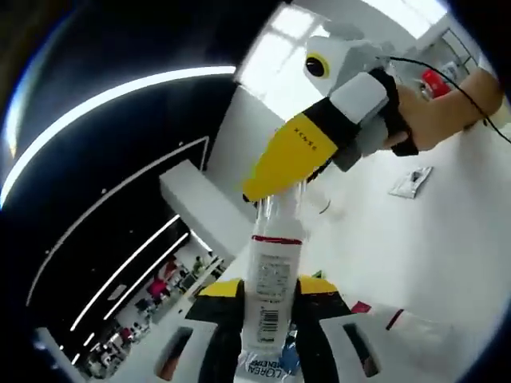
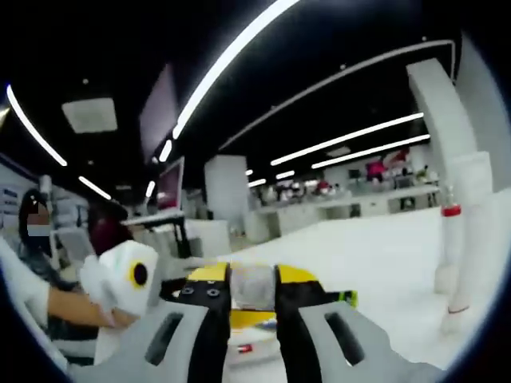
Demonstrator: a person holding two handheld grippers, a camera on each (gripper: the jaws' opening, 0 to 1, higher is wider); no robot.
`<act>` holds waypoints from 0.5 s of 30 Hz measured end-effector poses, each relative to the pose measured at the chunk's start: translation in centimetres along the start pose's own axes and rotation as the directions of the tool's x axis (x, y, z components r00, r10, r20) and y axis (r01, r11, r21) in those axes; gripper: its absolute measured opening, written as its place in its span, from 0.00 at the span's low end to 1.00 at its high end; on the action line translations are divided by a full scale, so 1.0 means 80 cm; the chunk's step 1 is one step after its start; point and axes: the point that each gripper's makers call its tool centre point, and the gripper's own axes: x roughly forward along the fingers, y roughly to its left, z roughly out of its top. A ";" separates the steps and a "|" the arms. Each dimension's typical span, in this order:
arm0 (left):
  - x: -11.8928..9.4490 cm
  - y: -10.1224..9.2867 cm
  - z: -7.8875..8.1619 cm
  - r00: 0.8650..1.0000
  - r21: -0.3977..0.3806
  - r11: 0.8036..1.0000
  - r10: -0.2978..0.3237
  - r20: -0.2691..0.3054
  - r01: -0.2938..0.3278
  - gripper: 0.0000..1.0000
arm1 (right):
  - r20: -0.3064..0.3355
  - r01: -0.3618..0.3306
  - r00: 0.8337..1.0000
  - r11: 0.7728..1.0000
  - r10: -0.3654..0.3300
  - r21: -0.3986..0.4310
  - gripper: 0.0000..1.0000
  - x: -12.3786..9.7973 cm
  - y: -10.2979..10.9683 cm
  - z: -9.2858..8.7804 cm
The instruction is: Arrange the skincare products in the storage area until every visible bottle or jar stands upright without overlapping.
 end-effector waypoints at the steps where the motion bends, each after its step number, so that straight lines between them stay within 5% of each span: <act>1: -0.001 -0.002 0.002 1.000 -0.008 1.000 -0.003 0.002 0.003 0.22 | 0.021 -0.007 1.000 1.000 0.007 -0.011 0.18 -0.001 0.001 0.003; 3: -0.002 -0.009 0.011 0.998 -0.187 0.981 -0.051 0.025 0.055 0.21 | 0.043 -0.016 0.999 0.999 0.018 -0.037 0.21 -0.006 0.012 -0.001; 7: -0.005 -0.002 0.017 0.996 -0.311 0.947 -0.063 0.057 0.078 0.21 | 0.005 -0.059 0.998 0.998 0.059 -0.022 0.43 0.004 0.024 -0.012; 15: -0.007 -0.005 0.019 0.987 -0.543 0.825 -0.112 0.113 0.156 0.21 | 0.027 -0.008 1.000 0.999 0.007 0.047 0.35 0.023 0.024 -0.012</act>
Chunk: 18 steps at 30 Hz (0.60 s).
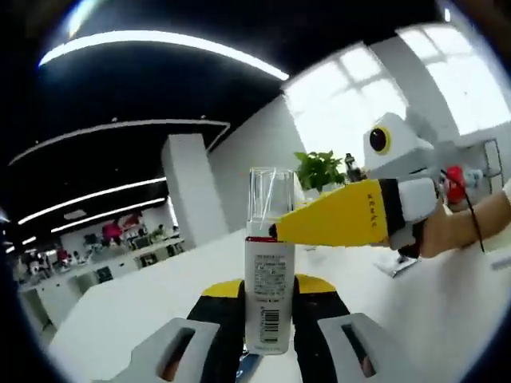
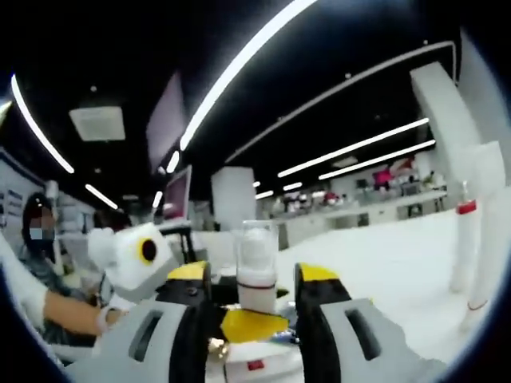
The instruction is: Arrange the skincare products in the storage area until every visible bottle or jar stands upright without overlapping.
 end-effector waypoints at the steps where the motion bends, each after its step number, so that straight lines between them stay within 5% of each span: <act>1: -0.001 0.000 0.001 1.000 -0.009 1.000 -0.006 0.006 0.006 0.21 | -0.021 0.057 0.998 0.998 -0.057 -0.001 0.27 0.001 -0.013 -0.004; 4: -0.002 -0.001 0.000 1.000 -0.009 1.000 -0.004 0.005 0.004 0.21 | -0.032 0.028 0.999 1.000 -0.028 0.004 0.20 0.006 -0.023 -0.001; 18: 0.005 -0.001 -0.004 0.999 0.010 0.999 -0.034 0.016 0.034 0.23 | -0.058 0.112 0.992 0.994 -0.112 0.002 0.19 0.002 -0.022 -0.011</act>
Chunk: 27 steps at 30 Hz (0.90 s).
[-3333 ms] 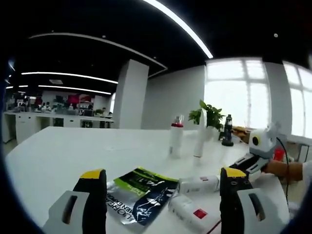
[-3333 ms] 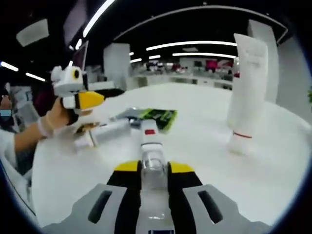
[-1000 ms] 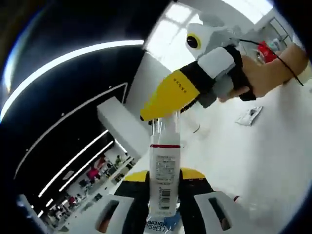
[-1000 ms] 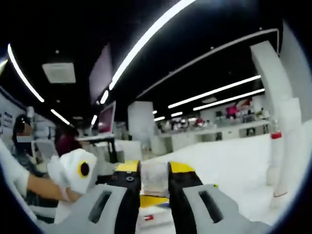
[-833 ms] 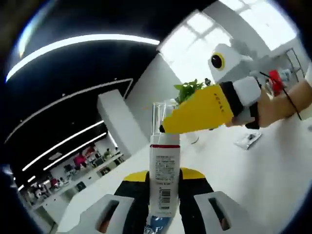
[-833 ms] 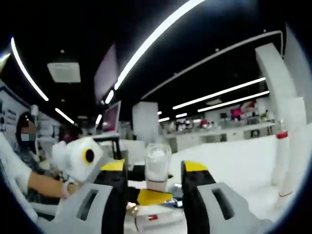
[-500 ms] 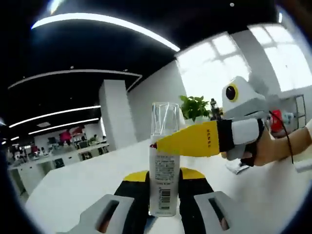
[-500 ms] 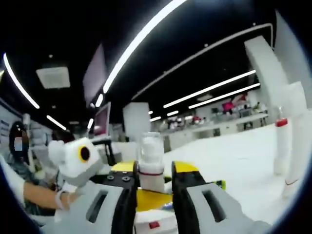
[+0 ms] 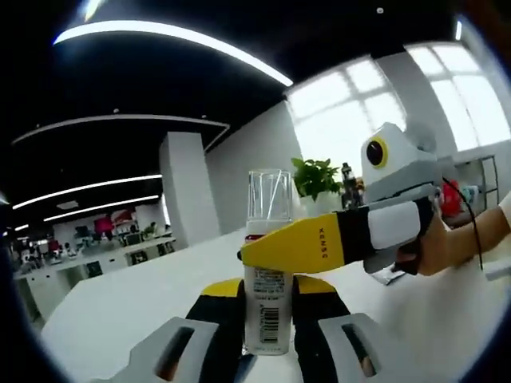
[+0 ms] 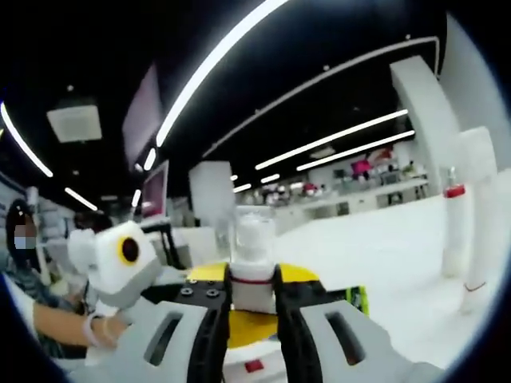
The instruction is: Arrange the skincare products in the storage area until every visible bottle or jar stands upright without overlapping.
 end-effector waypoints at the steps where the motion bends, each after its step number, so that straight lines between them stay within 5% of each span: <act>1: 0.001 -0.001 -0.001 1.000 0.003 1.000 -0.008 -0.001 0.008 0.25 | -0.002 0.006 1.000 1.000 -0.006 -0.006 0.19 0.000 -0.001 0.000; 5: 0.005 0.001 -0.012 0.999 0.006 1.000 0.005 -0.042 -0.005 0.46 | 0.005 0.044 0.999 0.998 -0.044 -0.033 0.19 0.002 -0.013 0.001; 9: 0.006 0.000 -0.020 0.998 -0.074 0.997 -0.018 -0.064 0.013 0.48 | 0.022 0.115 0.993 0.992 -0.114 -0.051 0.19 -0.001 -0.033 0.005; 11: 0.006 0.000 -0.020 0.998 -0.137 0.990 -0.024 -0.057 0.016 0.55 | 0.037 0.170 0.985 0.979 -0.166 -0.114 0.19 -0.006 -0.044 0.009; 12: 0.006 0.000 -0.020 0.998 -0.164 0.986 -0.028 -0.052 0.020 0.58 | 0.045 0.219 0.976 0.965 -0.215 -0.144 0.19 -0.003 -0.073 0.016; 15: 0.004 0.005 -0.020 0.999 -0.248 0.969 -0.031 -0.044 0.019 0.64 | 0.037 0.262 0.965 0.948 -0.259 -0.180 0.19 -0.009 -0.077 0.012; 22: 0.007 0.018 -0.028 0.997 -0.239 0.970 0.024 -0.076 -0.041 0.81 | 0.023 0.355 0.933 0.913 -0.358 -0.201 0.19 -0.019 -0.100 0.005; 27: 0.009 0.017 -0.030 0.997 -0.281 0.959 0.006 -0.078 -0.028 0.87 | 0.040 0.424 0.905 0.892 -0.423 -0.157 0.19 -0.014 -0.132 0.009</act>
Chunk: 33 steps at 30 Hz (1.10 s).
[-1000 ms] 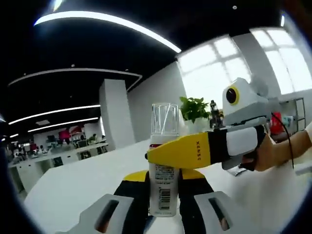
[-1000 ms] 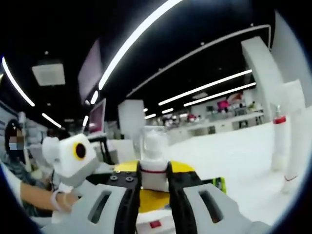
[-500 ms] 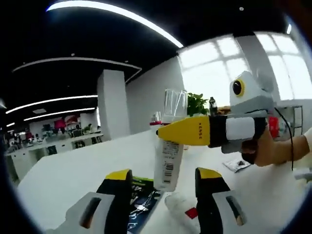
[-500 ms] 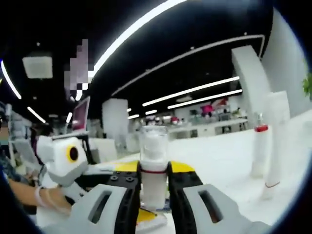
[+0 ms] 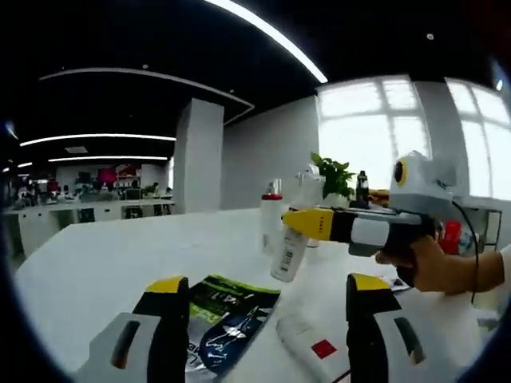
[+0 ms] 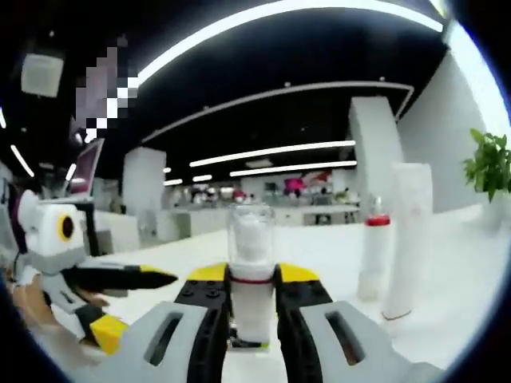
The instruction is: Arrange the skincare products in the storage area until every visible bottle or jar stands upright without overlapping.
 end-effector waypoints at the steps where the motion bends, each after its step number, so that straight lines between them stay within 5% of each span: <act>1: 0.002 0.002 -0.001 1.000 -0.025 1.000 0.000 -0.001 0.000 0.92 | -0.012 0.012 1.000 1.000 -0.012 0.016 0.19 0.007 -0.005 -0.002; 3: 0.003 0.006 -0.002 1.000 -0.043 0.999 0.013 -0.003 -0.013 0.99 | -0.028 0.042 0.999 0.999 -0.041 0.013 0.19 0.014 -0.013 -0.006; 8: 0.000 0.010 0.002 1.000 -0.036 0.999 0.030 0.000 -0.030 1.00 | -0.050 0.167 0.984 0.982 -0.172 -0.092 0.19 0.044 -0.043 -0.017; 11: 0.000 0.010 0.002 1.000 -0.041 0.999 0.030 0.001 -0.029 1.00 | -0.053 0.182 0.981 0.982 -0.184 -0.045 0.19 0.057 -0.049 -0.025; 14: 0.000 0.011 0.003 0.999 -0.044 0.999 0.032 0.002 -0.032 1.00 | -0.112 0.223 0.965 0.968 -0.236 -0.117 0.19 0.075 -0.066 -0.041; 19: -0.001 0.015 0.013 0.998 -0.020 0.998 0.058 0.030 -0.057 0.98 | -0.119 0.235 0.961 0.965 -0.248 -0.113 0.19 0.089 -0.085 -0.039; 25: -0.001 0.014 0.014 0.998 -0.032 0.998 0.051 0.036 -0.050 0.98 | -0.232 0.242 0.941 0.969 -0.247 -0.049 0.19 0.092 -0.098 -0.057; 33: 0.000 0.016 0.015 0.998 -0.035 0.998 0.056 0.038 -0.055 0.98 | -0.260 0.212 0.936 0.970 -0.236 -0.117 0.19 0.114 -0.108 -0.064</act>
